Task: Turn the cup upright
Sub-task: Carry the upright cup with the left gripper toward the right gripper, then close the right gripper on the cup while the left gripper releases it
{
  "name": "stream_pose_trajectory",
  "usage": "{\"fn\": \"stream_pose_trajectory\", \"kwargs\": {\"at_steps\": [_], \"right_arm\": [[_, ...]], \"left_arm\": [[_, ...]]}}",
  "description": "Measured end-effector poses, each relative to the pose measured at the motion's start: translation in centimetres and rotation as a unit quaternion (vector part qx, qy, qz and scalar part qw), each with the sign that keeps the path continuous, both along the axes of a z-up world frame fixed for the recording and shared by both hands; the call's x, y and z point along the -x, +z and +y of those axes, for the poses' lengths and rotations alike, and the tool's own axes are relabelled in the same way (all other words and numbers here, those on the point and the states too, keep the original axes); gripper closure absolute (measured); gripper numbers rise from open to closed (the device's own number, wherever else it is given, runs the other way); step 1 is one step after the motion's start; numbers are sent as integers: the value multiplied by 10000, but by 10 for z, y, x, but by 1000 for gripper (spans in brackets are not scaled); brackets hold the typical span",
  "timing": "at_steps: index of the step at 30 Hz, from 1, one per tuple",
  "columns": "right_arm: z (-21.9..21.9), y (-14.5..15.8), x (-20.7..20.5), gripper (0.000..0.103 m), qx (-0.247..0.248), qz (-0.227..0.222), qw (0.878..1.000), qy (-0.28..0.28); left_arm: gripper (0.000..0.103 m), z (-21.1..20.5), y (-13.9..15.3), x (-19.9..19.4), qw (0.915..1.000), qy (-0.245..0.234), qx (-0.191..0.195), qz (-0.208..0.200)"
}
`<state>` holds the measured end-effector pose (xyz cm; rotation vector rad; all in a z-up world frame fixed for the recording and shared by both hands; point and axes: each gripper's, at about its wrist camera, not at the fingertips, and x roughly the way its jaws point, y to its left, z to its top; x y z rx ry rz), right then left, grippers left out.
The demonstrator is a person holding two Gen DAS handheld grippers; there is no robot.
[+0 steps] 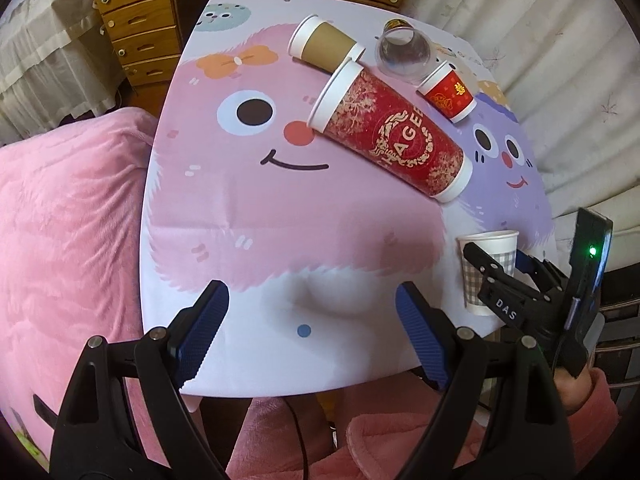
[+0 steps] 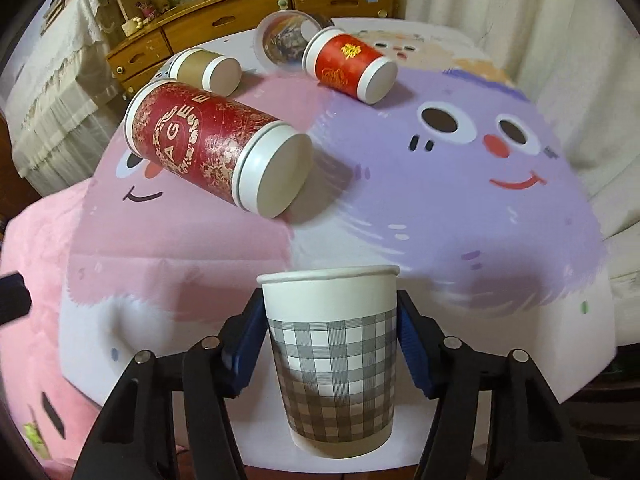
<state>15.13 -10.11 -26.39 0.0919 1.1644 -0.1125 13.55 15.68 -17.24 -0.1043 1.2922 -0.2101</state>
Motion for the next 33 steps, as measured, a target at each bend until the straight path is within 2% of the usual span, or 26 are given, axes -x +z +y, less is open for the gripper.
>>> {"fn": "stream_pose_trajectory", "kwargs": {"at_steps": [6, 9, 11, 15, 16, 19, 24, 33], "right_arm": [[-5, 13, 13, 44, -258, -385, 9987, -221], [-6, 24, 20, 44, -459, -905, 9945, -272], [-6, 32, 28, 44, -572, -1438, 9875, -304], [1, 38, 40, 44, -276, -2194, 9747, -321], [3, 39, 45, 44, -156, -2500, 9677, -294], [12, 37, 51, 43, 234, -2928, 9554, -293], [28, 24, 48, 40, 770, -2911, 9534, -187], [36, 12, 49, 38, 789, -2821, 9561, -90]], "left_arm": [[19, 1, 1, -8, 10000, -14, 23, 4], [19, 2, 1, -11, 10000, -27, 47, 3], [19, 1, 0, -11, 10000, -72, 36, 24], [19, 1, 0, -12, 9998, -194, -5, 14], [19, 1, 0, -13, 9997, -228, -28, 8], [19, -1, -1, -12, 9992, -387, -128, -10], [19, -1, -3, -10, 9976, -616, -315, -6], [19, 4, -2, -13, 9978, -595, -294, -19]]}}
